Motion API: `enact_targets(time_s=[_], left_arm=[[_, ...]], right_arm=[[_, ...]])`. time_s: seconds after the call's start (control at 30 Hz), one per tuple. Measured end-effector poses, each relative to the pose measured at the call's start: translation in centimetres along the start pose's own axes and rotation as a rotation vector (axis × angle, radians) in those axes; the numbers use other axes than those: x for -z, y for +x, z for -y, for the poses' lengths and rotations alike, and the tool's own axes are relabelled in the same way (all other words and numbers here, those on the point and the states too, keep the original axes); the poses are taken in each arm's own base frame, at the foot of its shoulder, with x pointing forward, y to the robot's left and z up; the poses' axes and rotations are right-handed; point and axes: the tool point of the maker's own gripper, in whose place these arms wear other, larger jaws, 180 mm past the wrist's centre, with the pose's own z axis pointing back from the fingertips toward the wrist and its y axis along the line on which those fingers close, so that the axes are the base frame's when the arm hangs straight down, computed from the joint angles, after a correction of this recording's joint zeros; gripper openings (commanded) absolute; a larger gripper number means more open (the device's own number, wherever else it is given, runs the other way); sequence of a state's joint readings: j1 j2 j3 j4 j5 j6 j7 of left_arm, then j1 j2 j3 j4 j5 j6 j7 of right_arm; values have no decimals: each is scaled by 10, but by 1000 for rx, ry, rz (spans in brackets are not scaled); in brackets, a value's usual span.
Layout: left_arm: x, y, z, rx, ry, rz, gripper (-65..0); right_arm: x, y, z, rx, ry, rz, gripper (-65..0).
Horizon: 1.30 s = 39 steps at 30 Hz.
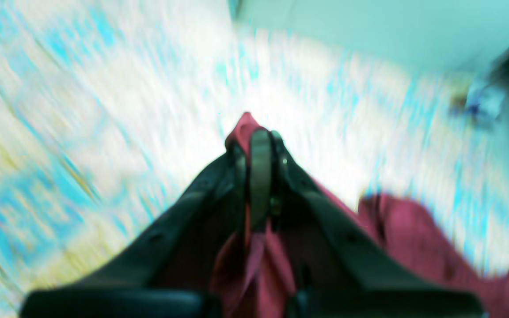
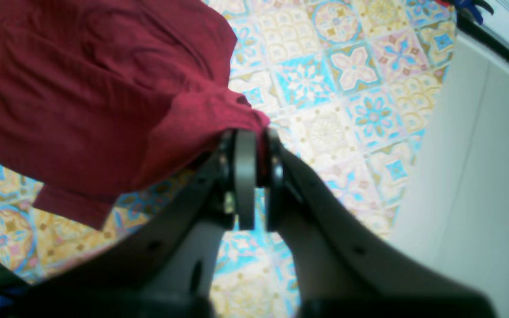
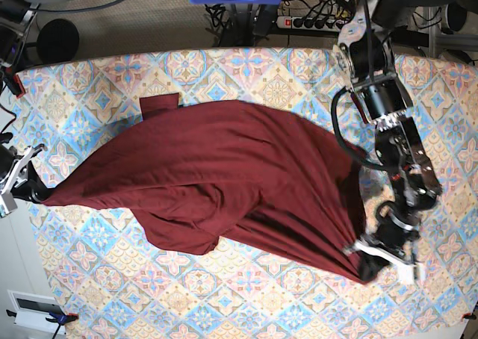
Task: Layout the t-shirt on the table in an organized manner, then fold the t-shirt properly
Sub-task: 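Lift and pull the shirt with both grippers, stretching it lengthwise, then lower the shirt onto the table and release it with the right gripper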
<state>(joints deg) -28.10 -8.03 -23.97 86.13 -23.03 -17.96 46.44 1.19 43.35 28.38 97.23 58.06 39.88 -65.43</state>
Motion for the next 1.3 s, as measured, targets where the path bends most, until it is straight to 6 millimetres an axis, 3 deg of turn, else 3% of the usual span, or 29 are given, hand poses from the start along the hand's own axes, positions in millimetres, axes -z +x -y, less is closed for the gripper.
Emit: enact_targets(time_s=[0.13,0.27,0.37,0.47,0.57,0.63,0.7,0.87,0.97,1.07,1.17,1.23,1.3], left_arm=[[-5,57,-12,62,28,77,-650],[-12,98,-19,109,42,132,-650],[-22,113,-30,138,59,150,-650],[-34,123,-42,148,48,153,-650],[-57,140,-69,104,74,210,-650],[-75,139,-95,74,131,183,-650],[-88,139,-112,48,164,162,-650],[-108,152,-127,21,181,182,-650],[-122,163,-139,26,217,206,-650],[-136,182,-143,49,219,238,-650],[-146,196,-143,67,215,267,-650],[-146,195,-143,66,214,268,-650],[-143,170,-152,75,236,216,-650]], right_arm=[[-1,-44,-10,43,15,-120,-650],[-11,-75,-16,120,6,-146,-650],[-22,-109,-24,190,-1,-204,-650],[-31,-127,-29,225,-5,-233,-650],[-37,-139,-36,245,6,-255,-650],[-40,-150,-44,264,21,-278,-650],[-39,-154,-57,304,56,-262,-650],[-34,-168,-92,322,143,-313,-650],[-26,-158,-114,266,206,-314,-650],[-22,-141,-126,211,240,-280,-650],[-22,-136,-130,194,247,-272,-650],[-21,-137,-131,197,247,-273,-650],[-21,-141,-132,197,247,-285,-650]])
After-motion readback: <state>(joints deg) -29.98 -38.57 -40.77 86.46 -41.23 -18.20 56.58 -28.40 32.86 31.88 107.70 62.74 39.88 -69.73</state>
